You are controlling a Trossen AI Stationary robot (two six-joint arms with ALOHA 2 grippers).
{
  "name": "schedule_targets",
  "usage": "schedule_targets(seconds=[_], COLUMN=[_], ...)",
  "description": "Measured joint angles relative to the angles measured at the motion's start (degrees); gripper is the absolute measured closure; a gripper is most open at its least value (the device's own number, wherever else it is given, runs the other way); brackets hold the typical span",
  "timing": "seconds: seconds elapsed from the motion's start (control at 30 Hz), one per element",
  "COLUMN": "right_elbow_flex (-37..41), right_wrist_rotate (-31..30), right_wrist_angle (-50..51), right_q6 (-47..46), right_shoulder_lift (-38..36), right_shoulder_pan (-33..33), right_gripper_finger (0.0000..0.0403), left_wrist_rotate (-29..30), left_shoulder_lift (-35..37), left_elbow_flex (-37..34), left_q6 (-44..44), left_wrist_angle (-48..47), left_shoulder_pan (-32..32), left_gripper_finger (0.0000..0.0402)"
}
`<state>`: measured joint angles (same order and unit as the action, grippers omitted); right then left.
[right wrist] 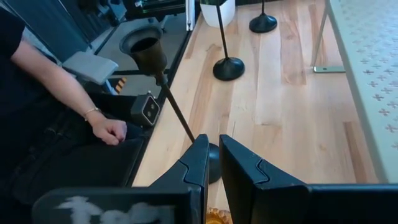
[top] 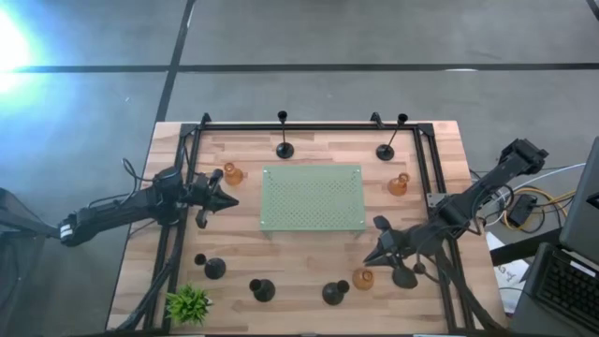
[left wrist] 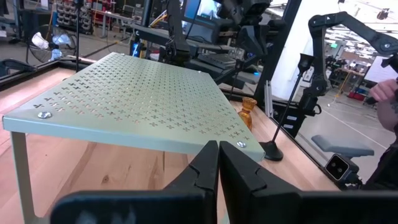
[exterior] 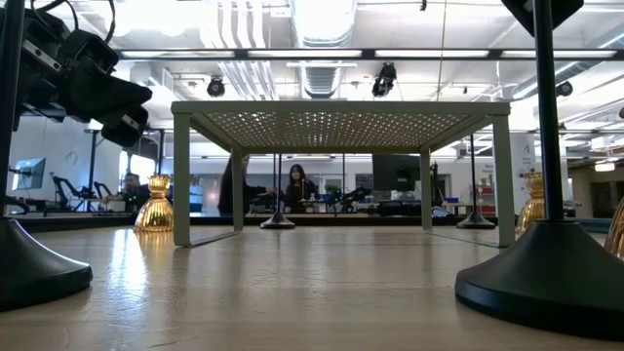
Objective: Pick & Place candle stick holders
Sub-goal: Put the black candle holder on the shelf
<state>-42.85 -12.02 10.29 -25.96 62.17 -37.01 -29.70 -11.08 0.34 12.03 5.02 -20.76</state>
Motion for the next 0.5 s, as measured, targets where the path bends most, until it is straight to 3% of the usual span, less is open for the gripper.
schedule_targets(seconds=[0.17,0.4,0.5], right_elbow_flex=[0.11,0.11,0.11], right_wrist_rotate=[-1.11,-15.18,-15.98], right_wrist_angle=[-2.29,-3.50,-3.33], right_q6=[3.71,10.17,11.07], right_shoulder_lift=[2.98,2.80,2.45], right_shoulder_pan=[0.53,3.65,5.80], right_gripper_finger=[0.0369,0.0369,0.0369], left_wrist_rotate=[0.01,0.01,0.00], left_shoulder_lift=[0.01,0.01,0.01], left_elbow_flex=[0.00,0.00,0.00], left_q6=[-0.02,-0.02,-0.01], left_wrist_angle=[0.00,0.00,-0.01], left_shoulder_pan=[-0.01,0.00,0.00], left_gripper_finger=[0.0384,0.0383,0.0384])
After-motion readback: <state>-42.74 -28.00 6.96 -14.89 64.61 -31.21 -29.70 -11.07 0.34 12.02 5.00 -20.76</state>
